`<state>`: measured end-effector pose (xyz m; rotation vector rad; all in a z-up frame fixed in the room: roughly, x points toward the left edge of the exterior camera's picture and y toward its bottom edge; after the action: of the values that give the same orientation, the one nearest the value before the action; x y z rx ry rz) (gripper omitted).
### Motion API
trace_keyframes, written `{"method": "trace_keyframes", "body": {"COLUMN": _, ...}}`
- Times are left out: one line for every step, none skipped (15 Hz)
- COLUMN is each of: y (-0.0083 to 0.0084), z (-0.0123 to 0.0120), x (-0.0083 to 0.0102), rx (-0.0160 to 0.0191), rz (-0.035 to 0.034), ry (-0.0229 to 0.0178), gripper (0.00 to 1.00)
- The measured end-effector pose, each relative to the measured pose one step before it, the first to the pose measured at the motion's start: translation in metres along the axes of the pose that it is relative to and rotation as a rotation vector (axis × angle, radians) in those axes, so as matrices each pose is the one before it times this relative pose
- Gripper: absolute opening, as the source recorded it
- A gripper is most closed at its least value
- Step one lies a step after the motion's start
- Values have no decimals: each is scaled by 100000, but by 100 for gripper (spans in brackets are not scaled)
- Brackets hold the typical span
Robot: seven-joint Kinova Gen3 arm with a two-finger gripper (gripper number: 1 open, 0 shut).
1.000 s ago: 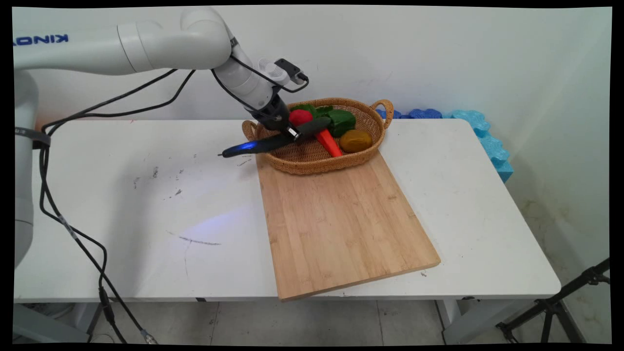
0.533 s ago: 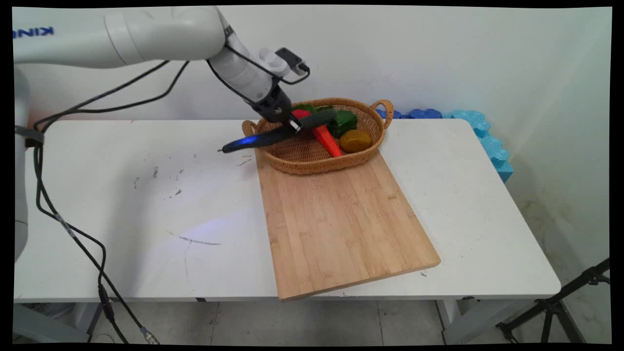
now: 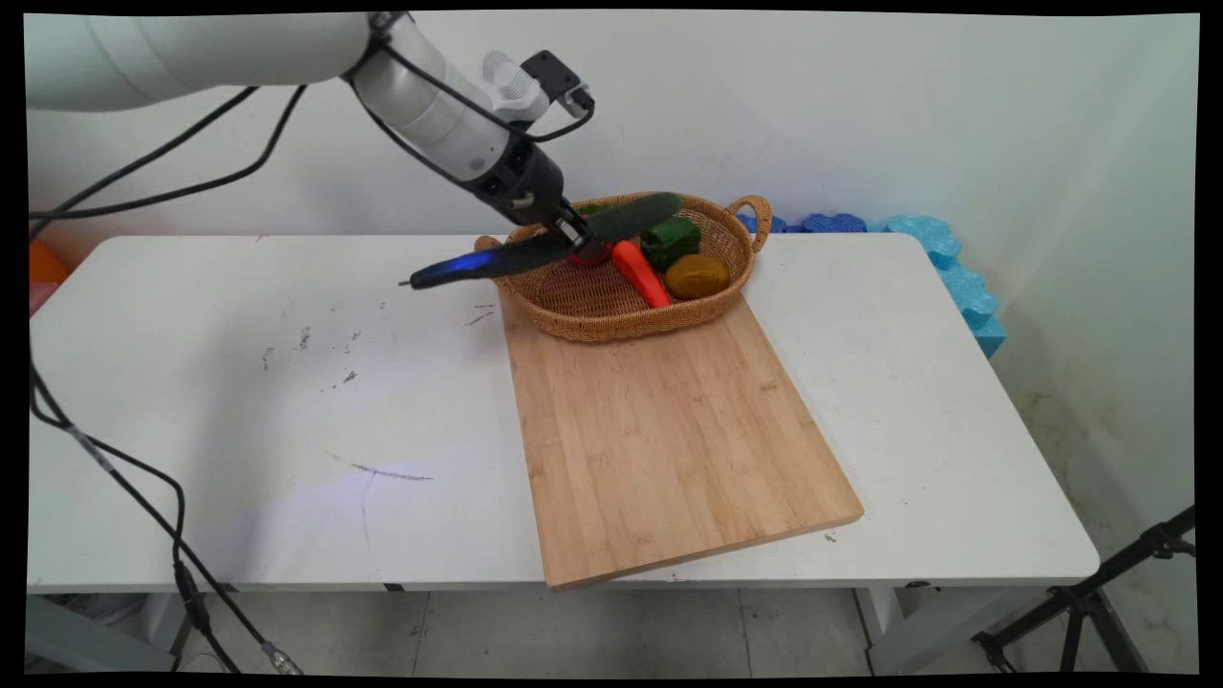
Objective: Place the picked object on the cutting board
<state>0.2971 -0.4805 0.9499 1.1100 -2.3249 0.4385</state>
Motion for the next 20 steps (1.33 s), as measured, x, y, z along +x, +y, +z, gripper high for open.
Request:
{"method": "trace_keyframes", "body": {"y": 777, "z": -532, "x": -331, "rx": -1396, "rz": 1049, "ry": 252, "gripper": 0}}
{"method": "trace_keyframes", "body": {"y": 886, "z": -432, "x": -390, "rx": -1571, "rz": 1266, "ry": 249, "gripper": 0}}
{"method": "trace_keyframes", "body": {"y": 847, "z": -274, "x": -396, "rx": -1474, "rz": 1144, "ry": 179, "gripper": 0}}
{"method": "trace_keyframes", "body": {"y": 712, "z": -48, "x": -368, "rx": -1256, "rz": 971, "ry": -77, "gripper": 0}}
{"method": "trace_keyframes", "body": {"y": 445, "z": 43, "x": -233, "rx": -733, "rz": 746, "ry": -52, "gripper": 0}}
{"method": "trace_keyframes", "body": {"y": 588, "z": 145, "x": -361, "rx": -978, "rz": 1022, "ry": -200, "gripper": 0}}
{"method": "trace_keyframes", "body": {"y": 550, "z": 333, "x": -400, "rx": -897, "rz": 1168, "ry": -253, "gripper": 0}}
{"method": "trace_keyframes", "body": {"y": 419, "z": 476, "x": -350, "rx": -633, "rz": 985, "ry": -226, "gripper": 0}}
{"method": "trace_keyframes", "body": {"y": 271, "z": 483, "x": -246, "rx": -302, "rz": 705, "ry": -127, "gripper": 0}}
{"method": "trace_keyframes", "body": {"y": 157, "z": 357, "x": -147, "rx": -163, "rz": 408, "ry": -105, "gripper": 0}}
{"method": "trace_keyframes", "body": {"y": 176, "z": 554, "x": -186, "rx": -171, "rz": 497, "ry": -211, "gripper": 0}}
{"method": "trace_keyframes", "body": {"y": 141, "z": 687, "x": -187, "rx": -91, "rz": 681, "ry": -289, "gripper": 0}}
{"method": "trace_keyframes", "body": {"y": 113, "z": 700, "x": -138, "rx": -109, "rz": 828, "ry": -306, "gripper": 0}}
{"method": "trace_keyframes", "body": {"y": 62, "z": 602, "x": -107, "rx": -86, "rz": 729, "ry": -269, "gripper": 0}}
{"method": "trace_keyframes", "body": {"y": 66, "z": 699, "x": -94, "rx": -156, "rz": 755, "ry": -273, "gripper": 0}}
{"method": "trace_keyframes", "body": {"y": 69, "z": 722, "x": -33, "rx": -166, "rz": 807, "ry": -258, "gripper": 0}}
{"method": "trace_keyframes", "body": {"y": 38, "z": 506, "x": -26, "rx": -66, "rz": 553, "ry": -183, "gripper": 0}}
{"method": "trace_keyframes", "body": {"y": 69, "z": 605, "x": -2, "rx": -216, "rz": 726, "ry": -122, "gripper": 0}}
{"method": "trace_keyframes", "body": {"y": 93, "z": 571, "x": 32, "rx": -273, "rz": 730, "ry": -125, "gripper": 0}}
{"method": "trace_keyframes", "body": {"y": 94, "z": 458, "x": 23, "rx": -279, "rz": 552, "ry": -163, "gripper": 0}}
